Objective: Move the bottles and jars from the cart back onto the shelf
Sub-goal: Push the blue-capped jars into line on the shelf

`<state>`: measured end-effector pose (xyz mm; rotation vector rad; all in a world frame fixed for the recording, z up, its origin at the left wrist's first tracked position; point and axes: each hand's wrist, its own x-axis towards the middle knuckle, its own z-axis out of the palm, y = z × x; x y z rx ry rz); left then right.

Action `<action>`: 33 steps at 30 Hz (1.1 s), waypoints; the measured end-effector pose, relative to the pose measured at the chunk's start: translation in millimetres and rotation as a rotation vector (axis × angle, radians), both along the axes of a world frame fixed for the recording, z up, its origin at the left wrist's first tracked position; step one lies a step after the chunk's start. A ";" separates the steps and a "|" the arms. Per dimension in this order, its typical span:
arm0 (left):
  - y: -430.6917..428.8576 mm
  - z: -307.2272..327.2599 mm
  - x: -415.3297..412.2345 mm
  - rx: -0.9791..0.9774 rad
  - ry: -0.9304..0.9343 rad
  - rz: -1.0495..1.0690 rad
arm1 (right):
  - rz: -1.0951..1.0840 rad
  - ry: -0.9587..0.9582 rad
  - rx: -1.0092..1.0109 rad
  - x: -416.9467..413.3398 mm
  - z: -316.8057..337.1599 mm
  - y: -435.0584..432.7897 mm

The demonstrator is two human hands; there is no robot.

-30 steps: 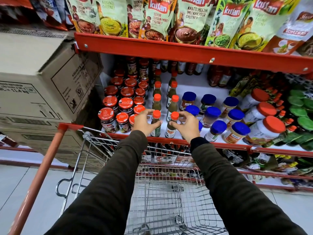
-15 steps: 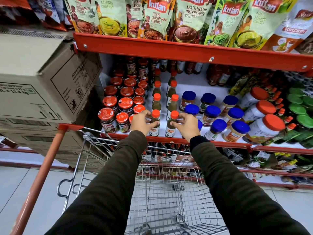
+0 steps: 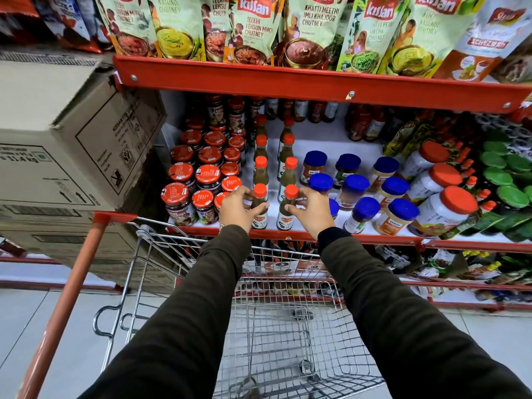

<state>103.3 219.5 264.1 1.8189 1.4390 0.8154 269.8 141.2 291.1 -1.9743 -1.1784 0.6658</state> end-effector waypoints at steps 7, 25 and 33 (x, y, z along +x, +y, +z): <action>-35.4 -16.1 8.2 0.031 -0.225 0.182 | -0.063 0.013 0.221 13.7 -11.1 -37.8; -159.5 -25.5 215.6 -0.270 -0.462 -0.180 | -0.108 0.475 0.028 154.4 -43.2 -102.3; -147.0 -28.3 246.6 -0.688 -0.734 -0.144 | -0.051 0.717 0.068 174.4 -48.2 -98.3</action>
